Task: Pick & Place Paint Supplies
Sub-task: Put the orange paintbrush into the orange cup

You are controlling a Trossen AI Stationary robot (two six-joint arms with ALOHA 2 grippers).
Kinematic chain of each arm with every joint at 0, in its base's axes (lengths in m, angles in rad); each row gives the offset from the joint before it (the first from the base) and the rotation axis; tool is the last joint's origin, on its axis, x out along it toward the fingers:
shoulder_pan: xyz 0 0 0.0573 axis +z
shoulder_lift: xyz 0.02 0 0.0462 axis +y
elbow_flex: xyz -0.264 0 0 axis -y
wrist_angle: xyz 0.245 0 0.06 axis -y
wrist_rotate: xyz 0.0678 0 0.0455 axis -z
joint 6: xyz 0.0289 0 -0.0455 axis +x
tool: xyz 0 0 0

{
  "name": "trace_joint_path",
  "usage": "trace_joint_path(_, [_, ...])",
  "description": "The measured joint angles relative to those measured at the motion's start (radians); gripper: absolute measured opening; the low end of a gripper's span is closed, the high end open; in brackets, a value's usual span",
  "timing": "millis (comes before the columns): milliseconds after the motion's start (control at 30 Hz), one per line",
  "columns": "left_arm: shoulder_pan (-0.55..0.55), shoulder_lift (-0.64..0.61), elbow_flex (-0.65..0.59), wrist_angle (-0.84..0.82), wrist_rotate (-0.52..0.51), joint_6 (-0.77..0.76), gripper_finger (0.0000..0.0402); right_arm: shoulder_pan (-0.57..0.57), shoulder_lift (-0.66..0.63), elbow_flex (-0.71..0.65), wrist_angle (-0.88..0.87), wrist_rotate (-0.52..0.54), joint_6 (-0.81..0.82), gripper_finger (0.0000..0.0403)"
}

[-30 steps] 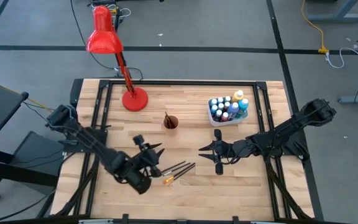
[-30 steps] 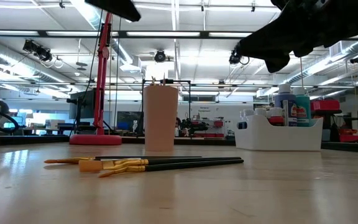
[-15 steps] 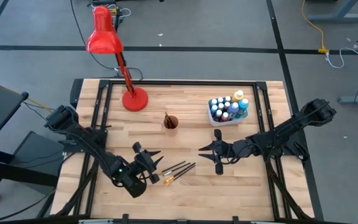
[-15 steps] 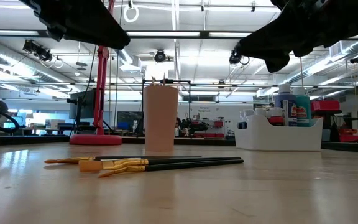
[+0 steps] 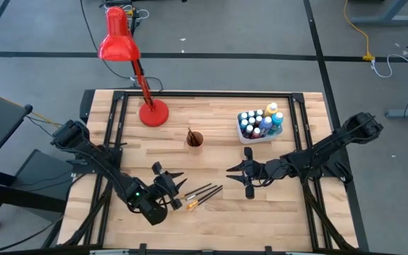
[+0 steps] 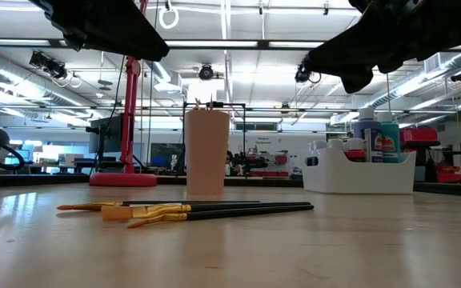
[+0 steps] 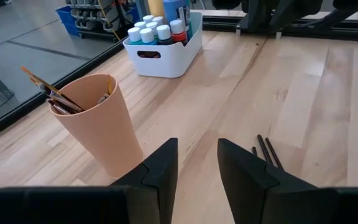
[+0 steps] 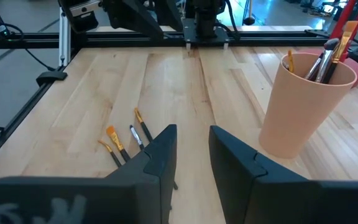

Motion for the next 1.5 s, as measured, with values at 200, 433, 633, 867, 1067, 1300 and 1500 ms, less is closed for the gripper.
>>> trace_joint_path(200, [0.000, 0.000, 0.000, 0.000, 0.000, 0.000, 0.0122, 0.000, 0.000, 0.000, 0.000, 0.000, 0.000, 0.0098])
trace_joint_path(433, [0.000, 0.001, 0.000, 0.000, 0.000, 0.000, 0.0122, 0.000, 0.000, 0.000, 0.000, 0.000, 0.000, 0.0098])
trace_joint_path(633, [0.000, 0.001, 0.000, 0.000, 0.001, -0.003, 0.0122, 0.000, 0.000, 0.000, 0.000, 0.000, 0.000, 0.0098])
trace_joint_path(867, [0.000, 0.001, 0.000, 0.000, 0.001, 0.005, 0.0122, 0.000, 0.000, 0.000, 0.000, 0.000, 0.000, 0.0098])
trace_joint_path(1067, [0.000, 0.001, 0.000, 0.000, 0.001, 0.008, 0.0122, 0.000, 0.000, 0.000, 0.000, 0.000, 0.000, 0.0098])
trace_joint_path(1300, [0.000, 0.001, 0.000, 0.000, -0.027, 0.023, 0.0122, 0.000, 0.000, 0.000, 0.000, 0.000, 0.000, 0.0098])
trace_joint_path(1500, [0.000, 0.001, 0.000, 0.000, -0.010, 0.011, 0.0122, 0.000, 0.000, 0.000, 0.000, 0.000, 0.000, 0.0098])
